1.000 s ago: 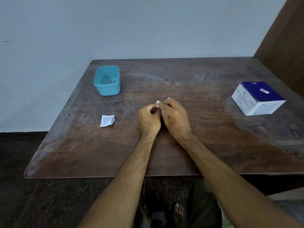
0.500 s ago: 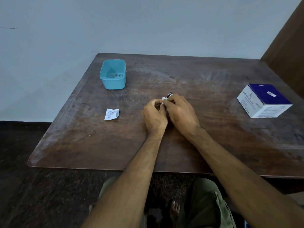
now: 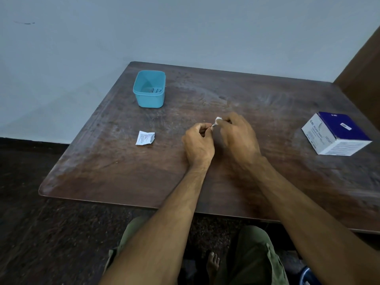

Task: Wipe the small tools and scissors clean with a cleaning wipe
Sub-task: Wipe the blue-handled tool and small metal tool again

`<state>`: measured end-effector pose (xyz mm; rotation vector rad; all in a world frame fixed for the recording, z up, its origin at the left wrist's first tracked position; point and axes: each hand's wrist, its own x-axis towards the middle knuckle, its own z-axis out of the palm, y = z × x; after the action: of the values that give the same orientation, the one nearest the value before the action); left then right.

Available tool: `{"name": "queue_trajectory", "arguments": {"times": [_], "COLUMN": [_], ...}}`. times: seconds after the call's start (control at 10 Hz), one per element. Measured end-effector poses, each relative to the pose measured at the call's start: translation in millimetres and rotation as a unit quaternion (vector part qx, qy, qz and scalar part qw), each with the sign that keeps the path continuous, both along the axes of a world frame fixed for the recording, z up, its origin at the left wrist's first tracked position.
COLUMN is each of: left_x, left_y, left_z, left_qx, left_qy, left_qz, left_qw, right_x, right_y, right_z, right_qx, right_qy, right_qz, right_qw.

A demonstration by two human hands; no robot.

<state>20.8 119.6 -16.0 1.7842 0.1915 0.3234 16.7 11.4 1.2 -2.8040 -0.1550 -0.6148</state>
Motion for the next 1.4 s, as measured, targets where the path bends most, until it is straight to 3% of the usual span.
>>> {"name": "queue_trajectory", "arguments": {"times": [0.2,0.3,0.5,0.7,0.8,0.9,1.0,1.1,1.4], "left_x": [0,0,2,0,1,3,2,2,4], "left_y": [0,1,1,1,2,1,1,6,18], "left_z": [-1,0,-4,-2,-3,-6,-2,1,4], "left_qx": [0.000,0.002,-0.010,-0.006,-0.027,-0.094,-0.187,-0.263,-0.365], "left_qy": [-0.007,-0.009,-0.017,-0.017,-0.019,-0.006,0.002,0.011,0.026], "left_qz": [0.005,0.009,0.007,0.002,-0.002,-0.006,-0.019,-0.043,-0.093], "left_qw": [1.000,1.000,1.000,1.000,0.999,0.996,0.982,0.964,0.926], "right_x": [1,-3,3,-8,2,8,6,5,-6], "right_y": [2,10,-10,10,-1,-11,-12,-5,32], "right_z": [-2,-10,0,-5,-8,-3,8,6,-3], "right_qx": [-0.075,-0.129,-0.034,-0.077,-0.038,0.145,0.333,0.384,0.343], "right_qy": [-0.028,-0.059,-0.036,-0.064,-0.074,-0.083,-0.132,-0.125,-0.120], "right_qz": [0.015,0.071,0.020,0.080,0.053,0.004,-0.024,-0.034,0.019], "right_qw": [0.997,0.987,0.999,0.992,0.995,0.986,0.933,0.914,0.931]}}
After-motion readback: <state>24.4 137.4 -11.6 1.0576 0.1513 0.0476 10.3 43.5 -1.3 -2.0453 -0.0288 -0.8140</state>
